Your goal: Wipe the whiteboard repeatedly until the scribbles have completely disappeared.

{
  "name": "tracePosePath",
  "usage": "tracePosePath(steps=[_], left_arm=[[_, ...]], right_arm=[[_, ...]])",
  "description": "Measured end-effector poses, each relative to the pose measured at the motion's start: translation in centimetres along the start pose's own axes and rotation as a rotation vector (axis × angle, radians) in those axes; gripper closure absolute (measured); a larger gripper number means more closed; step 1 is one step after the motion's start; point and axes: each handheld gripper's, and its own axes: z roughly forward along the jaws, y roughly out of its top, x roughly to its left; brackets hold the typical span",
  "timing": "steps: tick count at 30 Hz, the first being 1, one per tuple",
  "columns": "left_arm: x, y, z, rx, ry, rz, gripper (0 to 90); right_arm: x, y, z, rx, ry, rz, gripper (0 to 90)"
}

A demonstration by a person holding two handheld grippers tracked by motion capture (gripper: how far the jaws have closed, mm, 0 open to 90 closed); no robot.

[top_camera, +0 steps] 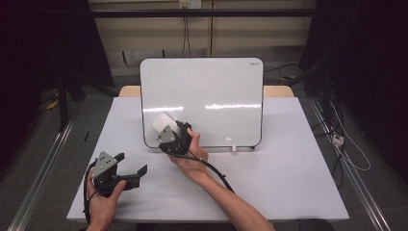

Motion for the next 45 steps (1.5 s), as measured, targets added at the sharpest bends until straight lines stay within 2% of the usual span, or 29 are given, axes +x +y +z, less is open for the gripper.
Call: tracePosePath(steps=[2,3,4,14,19,32,35,38,39,43,45], left_arm=[[-0.1,0.0,0.1,0.001,0.003,-0.004,4.8],[-0.1,0.0,0.1,0.001,0.003,-0.004,4.7],[0.0,0.0,0.1,0.004,0.001,-0.001,4.7],[-0.1,0.0,0.2,0.007,0.004,-0.002,4.7],[-0.1,0.0,0.3,0.013,0.003,0.005,4.7],[-0.1,0.0,0.4,0.010,0.000,0.001,4.7],[-0.1,0.0,0.4,0.011,0.000,0.000,4.7],[-0.2,0.0,0.4,0.008,0.000,-0.003,4.8],[-0.2,0.0,0.4,0.008,0.000,-0.003,4.7],[-0.1,-0.1,0.4,0.015,-0.003,0.003,4.7],[0.0,-0.1,0.4,0.012,0.002,-0.005,4.7]], right_arm=[[-0.9,-0.9,-0.5,0.001,-0.011,0.017,31.7],[-0.9,-0.9,-0.5,0.001,-0.011,0.017,31.7],[-1.5,-1.6,-0.8,-0.001,-0.017,0.038,31.7],[-3.5,-4.5,-2.3,0.013,-0.044,0.052,31.7],[-5.3,-6.5,-3.5,0.033,-0.068,0.085,31.7],[-8.5,-9.1,-5.1,0.076,-0.091,0.146,31.8],[-9.0,-9.4,-5.3,0.087,-0.087,0.159,31.8],[-10.1,-9.9,-5.7,0.093,-0.056,0.206,31.7],[-10.1,-9.9,-5.7,0.093,-0.056,0.206,31.7],[-11.2,-10.1,-6.1,0.082,0.007,0.301,31.7],[-11.4,-10.2,-6.2,0.080,0.017,0.317,31.8]])
